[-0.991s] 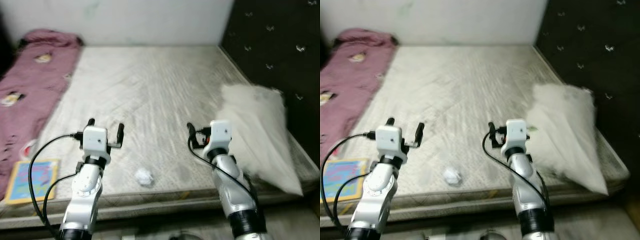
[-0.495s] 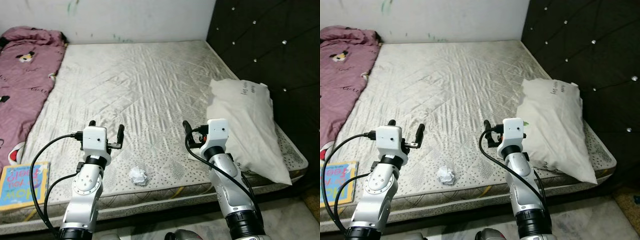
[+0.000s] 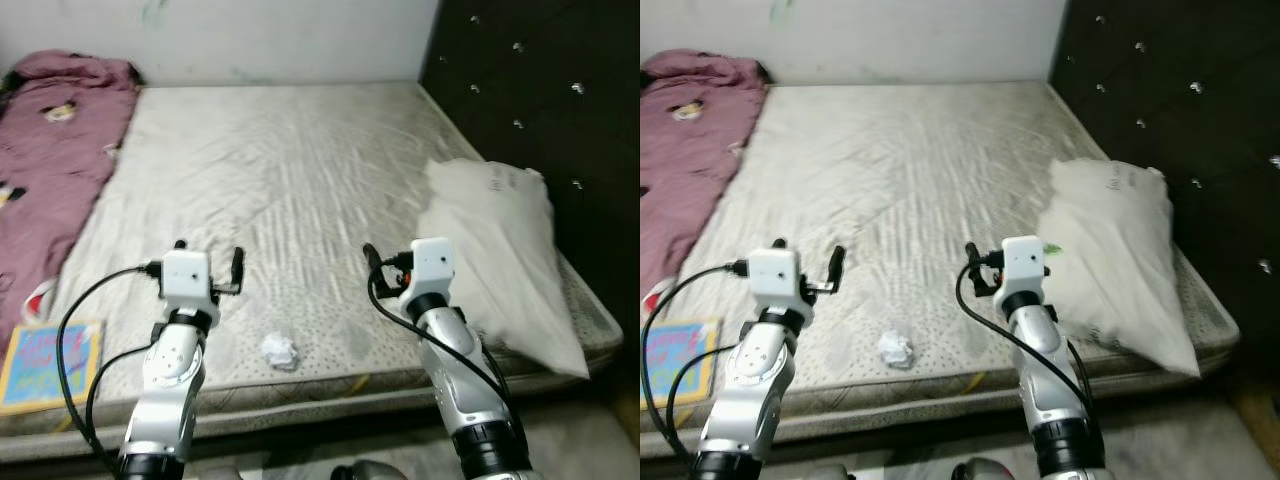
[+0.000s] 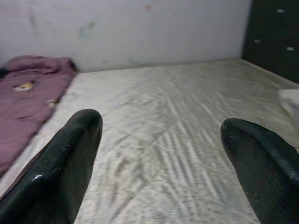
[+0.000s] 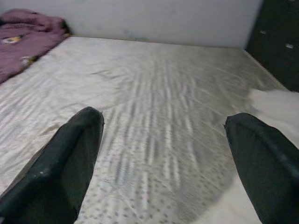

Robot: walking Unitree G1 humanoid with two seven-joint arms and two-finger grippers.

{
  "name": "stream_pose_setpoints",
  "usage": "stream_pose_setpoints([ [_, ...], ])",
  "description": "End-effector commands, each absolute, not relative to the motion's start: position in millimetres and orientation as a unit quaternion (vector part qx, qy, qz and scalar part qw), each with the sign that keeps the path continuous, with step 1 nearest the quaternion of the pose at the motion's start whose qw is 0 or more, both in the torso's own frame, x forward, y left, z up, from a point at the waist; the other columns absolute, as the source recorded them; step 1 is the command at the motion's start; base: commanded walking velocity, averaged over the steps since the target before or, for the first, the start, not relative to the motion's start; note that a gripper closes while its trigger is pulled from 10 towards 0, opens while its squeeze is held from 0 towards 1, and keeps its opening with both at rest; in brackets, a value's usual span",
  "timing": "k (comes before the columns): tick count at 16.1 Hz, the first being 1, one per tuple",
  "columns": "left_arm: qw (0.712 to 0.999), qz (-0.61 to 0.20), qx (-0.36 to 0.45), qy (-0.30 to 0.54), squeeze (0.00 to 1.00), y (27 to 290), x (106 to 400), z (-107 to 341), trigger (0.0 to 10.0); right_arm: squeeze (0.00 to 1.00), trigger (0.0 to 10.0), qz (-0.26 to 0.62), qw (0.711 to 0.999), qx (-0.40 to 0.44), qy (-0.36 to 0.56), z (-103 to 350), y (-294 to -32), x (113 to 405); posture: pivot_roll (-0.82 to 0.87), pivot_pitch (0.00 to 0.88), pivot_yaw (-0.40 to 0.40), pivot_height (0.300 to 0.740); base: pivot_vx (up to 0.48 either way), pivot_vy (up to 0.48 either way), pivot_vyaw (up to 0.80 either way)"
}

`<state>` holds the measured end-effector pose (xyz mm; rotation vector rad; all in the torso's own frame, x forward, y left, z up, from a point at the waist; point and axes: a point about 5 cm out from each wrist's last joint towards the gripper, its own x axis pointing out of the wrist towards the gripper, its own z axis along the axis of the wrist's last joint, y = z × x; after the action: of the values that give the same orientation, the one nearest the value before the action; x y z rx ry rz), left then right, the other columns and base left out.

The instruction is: Clean up the room

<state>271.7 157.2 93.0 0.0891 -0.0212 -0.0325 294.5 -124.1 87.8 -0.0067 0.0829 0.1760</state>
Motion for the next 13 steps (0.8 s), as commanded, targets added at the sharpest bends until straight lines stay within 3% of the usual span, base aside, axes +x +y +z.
stream_pose_setpoints([
  [1,0.999,-0.011,0.05,-0.007,0.0,160.3,271.7,92.8,10.0,0.0,10.0,0.097,0.995,-0.002,0.033,92.0,-118.8,296.6,0.08,0.0,-0.019,0.74,0.0,0.0,0.8],
  [8,0.999,-0.012,0.046,-0.005,0.0,159.5,273.6,92.8,10.0,0.0,10.0,0.099,0.995,0.0,0.033,92.4,-118.5,298.1,0.08,0.0,-0.019,0.736,0.0,0.0,0.09],
  [13,0.999,-0.011,0.046,-0.004,0.0,159.0,274.2,92.7,10.0,0.0,10.0,0.1,0.994,0.005,0.033,92.4,-119.0,298.6,0.08,0.0,-0.021,0.673,0.0,0.0,0.0],
])
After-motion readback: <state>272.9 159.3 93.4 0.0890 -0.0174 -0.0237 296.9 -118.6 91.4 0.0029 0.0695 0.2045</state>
